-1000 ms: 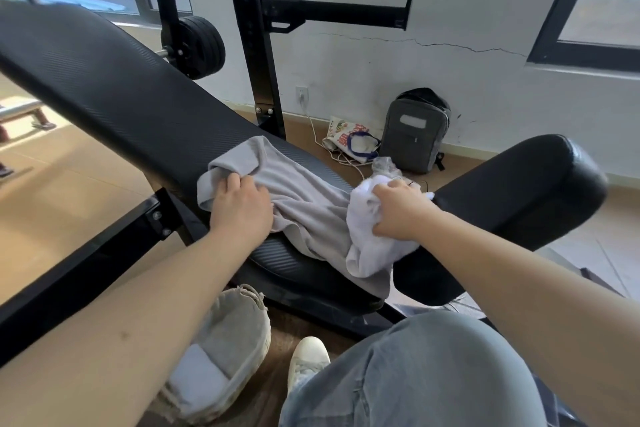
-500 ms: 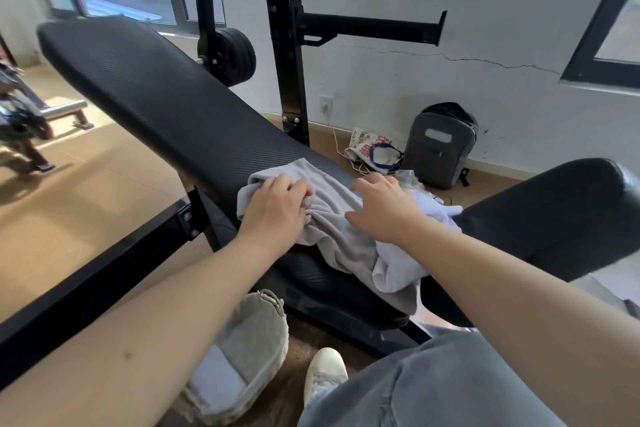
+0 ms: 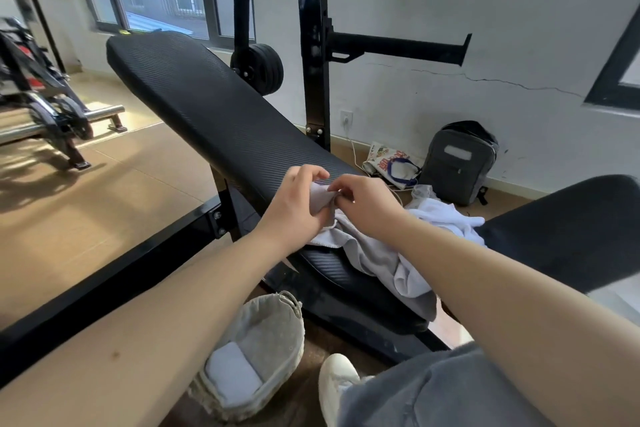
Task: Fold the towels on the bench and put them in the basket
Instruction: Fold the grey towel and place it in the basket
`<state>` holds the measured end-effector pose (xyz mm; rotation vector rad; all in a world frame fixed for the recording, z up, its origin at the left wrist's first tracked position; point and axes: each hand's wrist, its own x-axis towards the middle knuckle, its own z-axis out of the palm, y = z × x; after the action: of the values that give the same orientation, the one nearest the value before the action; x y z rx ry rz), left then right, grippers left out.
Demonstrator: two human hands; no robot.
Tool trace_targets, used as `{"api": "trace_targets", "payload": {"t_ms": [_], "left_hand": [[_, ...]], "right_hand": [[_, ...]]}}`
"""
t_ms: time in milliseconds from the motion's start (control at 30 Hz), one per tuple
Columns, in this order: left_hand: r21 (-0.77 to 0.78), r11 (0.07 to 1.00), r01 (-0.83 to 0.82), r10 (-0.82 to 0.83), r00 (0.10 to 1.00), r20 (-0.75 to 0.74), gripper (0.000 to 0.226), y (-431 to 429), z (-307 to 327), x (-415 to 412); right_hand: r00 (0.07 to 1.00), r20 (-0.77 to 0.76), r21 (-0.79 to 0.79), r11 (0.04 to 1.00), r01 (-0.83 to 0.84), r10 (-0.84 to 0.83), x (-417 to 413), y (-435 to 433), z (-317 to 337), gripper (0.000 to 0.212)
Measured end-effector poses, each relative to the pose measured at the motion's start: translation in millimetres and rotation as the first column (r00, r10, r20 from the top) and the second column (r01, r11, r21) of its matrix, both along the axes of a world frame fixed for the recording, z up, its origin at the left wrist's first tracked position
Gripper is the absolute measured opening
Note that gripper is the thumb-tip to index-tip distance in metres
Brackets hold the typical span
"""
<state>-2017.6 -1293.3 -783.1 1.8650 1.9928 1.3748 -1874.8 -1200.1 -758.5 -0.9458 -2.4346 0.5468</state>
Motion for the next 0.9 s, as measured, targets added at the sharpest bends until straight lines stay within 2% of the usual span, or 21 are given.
{"api": "trace_targets", "payload": {"t_ms": [100,233,300,367,467,567,633,733,833,900], "left_hand": [[-0.086,0.996,0.019,-0.028,0.995,-0.101,0.056,-9,1,-3],[-0.067,0.996,-0.062,0.06,0.998,-0.034,0.024,-15,6,-2],[-0.078,0.996,-0.053,0.055,0.998,0.024,0.022,-15,10,1],[-0.091,0.996,0.021,-0.006,0.987,0.161,0.028,-14,15,8],[-0.104,0.987,0.126,-0.089,0.95,0.299,0.047,-13,21,24],[-0.103,0.983,0.15,-0.102,0.923,0.372,0.058,-13,24,36],[-0.1,0.993,0.064,-0.023,0.929,0.368,0.043,-12,26,35],[-0.096,0.988,-0.119,0.139,0.961,0.239,0.009,-6,29,24],[-0.059,0.983,-0.171,0.18,0.956,0.231,0.013,0,32,9],[-0.034,0.983,-0.182,0.185,0.957,0.222,0.016,4,35,2]], "right_hand": [[1.0,-0.008,0.004,1.0,0.02,-0.02,0,-2,15,0.024],[0.991,-0.108,-0.004,0.996,0.084,-0.084,5,-1,34,0.024],[0.98,-0.17,-0.035,0.994,0.102,-0.107,8,1,39,0.023],[0.972,-0.206,-0.07,0.992,0.103,-0.115,8,2,42,0.018],[0.976,-0.175,-0.075,0.99,0.117,-0.128,6,0,45,0.007],[0.97,-0.198,-0.095,0.988,0.123,-0.14,5,-3,49,0.017],[0.969,-0.204,-0.132,0.985,0.114,-0.14,5,-4,54,0.02],[0.981,-0.134,-0.12,0.985,0.124,-0.14,7,-1,57,0.026],[0.981,-0.05,-0.025,0.983,0.184,-0.185,11,12,56,0.025],[0.984,0.05,0.008,0.986,0.169,-0.169,13,17,53,0.041]]}}
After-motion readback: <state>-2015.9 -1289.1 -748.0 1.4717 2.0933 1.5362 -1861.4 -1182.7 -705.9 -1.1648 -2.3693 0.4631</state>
